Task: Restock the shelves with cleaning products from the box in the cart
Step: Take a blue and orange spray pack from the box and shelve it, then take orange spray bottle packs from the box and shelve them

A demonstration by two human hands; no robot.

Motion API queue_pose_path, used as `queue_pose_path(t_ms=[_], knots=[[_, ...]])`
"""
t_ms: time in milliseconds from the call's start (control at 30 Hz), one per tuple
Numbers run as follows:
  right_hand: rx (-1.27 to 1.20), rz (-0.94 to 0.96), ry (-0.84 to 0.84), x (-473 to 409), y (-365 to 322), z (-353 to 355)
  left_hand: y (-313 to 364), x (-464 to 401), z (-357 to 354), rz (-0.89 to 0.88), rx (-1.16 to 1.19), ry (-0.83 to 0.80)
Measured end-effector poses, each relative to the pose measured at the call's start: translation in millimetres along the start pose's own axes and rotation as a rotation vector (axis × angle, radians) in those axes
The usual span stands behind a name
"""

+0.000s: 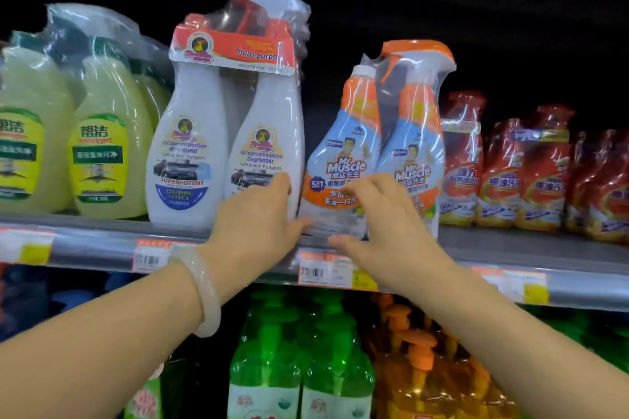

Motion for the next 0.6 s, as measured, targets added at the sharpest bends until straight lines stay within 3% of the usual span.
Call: queue_pose_path(t_ms=[233, 467, 600], knots=[[0.057, 0.168, -0.162, 20.1, -117.5, -79.8, -91.9, 72.9, 55.7, 0.021, -0.049, 0.063], [0.031, 0.335, -0.361, 46.7, -327.3, -174.6, -274.9, 211.0, 114.9, 0.181, -0.305, -0.177], [0.003, 0.503, -0.504, 102.6, -467.0, -247.6, -378.9, 328.6, 150.9, 0.405, -0.404, -0.334]])
Point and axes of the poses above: each hand's wrist, its own x-axis away from the middle knuckle, its own z-axis out of the back of the hand, y = z × x, the point moved 6 cm from there along -x, towards the middle knuckle, and after that the axes turned 11 degrees about -z, right-handed, at the moved point
